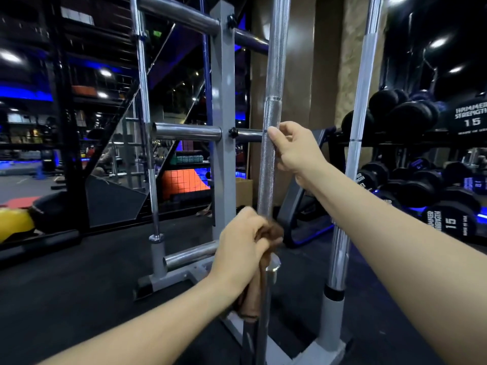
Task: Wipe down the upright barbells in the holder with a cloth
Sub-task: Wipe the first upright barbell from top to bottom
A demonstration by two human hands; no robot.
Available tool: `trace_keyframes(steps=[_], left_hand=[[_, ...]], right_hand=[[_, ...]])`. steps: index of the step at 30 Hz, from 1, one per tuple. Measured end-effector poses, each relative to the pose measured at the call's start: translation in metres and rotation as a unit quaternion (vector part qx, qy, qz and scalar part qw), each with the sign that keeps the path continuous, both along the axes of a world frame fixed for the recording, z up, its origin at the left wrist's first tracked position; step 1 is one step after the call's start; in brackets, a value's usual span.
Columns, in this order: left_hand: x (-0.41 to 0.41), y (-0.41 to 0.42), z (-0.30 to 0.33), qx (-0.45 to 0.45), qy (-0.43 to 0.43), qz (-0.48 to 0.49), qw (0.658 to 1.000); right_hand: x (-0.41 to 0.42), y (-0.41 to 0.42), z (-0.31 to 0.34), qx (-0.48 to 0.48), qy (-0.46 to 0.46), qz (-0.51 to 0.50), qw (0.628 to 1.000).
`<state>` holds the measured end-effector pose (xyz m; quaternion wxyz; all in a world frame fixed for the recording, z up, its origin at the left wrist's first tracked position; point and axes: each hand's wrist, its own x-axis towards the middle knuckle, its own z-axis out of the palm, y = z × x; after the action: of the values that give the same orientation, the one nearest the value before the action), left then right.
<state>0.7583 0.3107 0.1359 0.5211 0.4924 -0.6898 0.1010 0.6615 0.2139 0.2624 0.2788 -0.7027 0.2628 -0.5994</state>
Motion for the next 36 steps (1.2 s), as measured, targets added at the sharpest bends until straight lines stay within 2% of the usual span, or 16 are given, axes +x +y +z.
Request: trace_keyframes(steps=[2, 5, 10, 14, 16, 20, 23, 27, 29, 33, 36], left_hand=[[-0.008, -0.003, 0.017, -0.032, -0.013, 0.006, 0.999], [-0.008, -0.005, 0.007, -0.004, -0.039, 0.006, 0.999], [0.003, 0.004, -0.024, 0.072, 0.002, -0.002, 0.997], [-0.003, -0.002, 0.011, 0.016, 0.064, 0.023, 0.998], [-0.005, -0.003, 0.016, 0.009, 0.058, 0.020, 0.998], [-0.002, 0.003, -0.015, 0.060, 0.084, 0.000, 0.995], [0.001, 0.007, -0.021, 0.082, 0.073, -0.011, 0.994], [0.001, 0.004, 0.008, -0.021, 0.081, 0.005, 0.997], [0.002, -0.007, 0.013, -0.044, 0.075, 0.023, 0.996], [0.008, 0.001, -0.027, 0.014, 0.111, 0.001, 0.994], [0.016, 0.007, -0.042, 0.042, 0.100, -0.009, 0.994]], right_hand=[[0.001, -0.002, -0.002, -0.004, -0.007, -0.002, 1.000], [0.001, 0.000, -0.001, -0.006, -0.012, -0.001, 1.000], [-0.002, 0.006, 0.002, 0.009, -0.001, 0.006, 1.000], [-0.001, 0.005, 0.001, 0.013, -0.004, 0.007, 1.000], [0.000, 0.003, -0.001, 0.013, -0.005, 0.003, 1.000], [-0.001, 0.002, -0.002, 0.012, -0.009, 0.008, 1.000], [0.000, 0.005, -0.001, 0.015, -0.004, 0.008, 1.000], [-0.001, 0.005, -0.001, 0.014, 0.000, 0.000, 1.000], [0.000, 0.003, -0.002, 0.013, -0.003, -0.008, 1.000], [0.001, 0.002, -0.003, 0.005, -0.014, 0.003, 1.000], [0.001, 0.001, -0.003, 0.001, -0.015, 0.004, 1.000]])
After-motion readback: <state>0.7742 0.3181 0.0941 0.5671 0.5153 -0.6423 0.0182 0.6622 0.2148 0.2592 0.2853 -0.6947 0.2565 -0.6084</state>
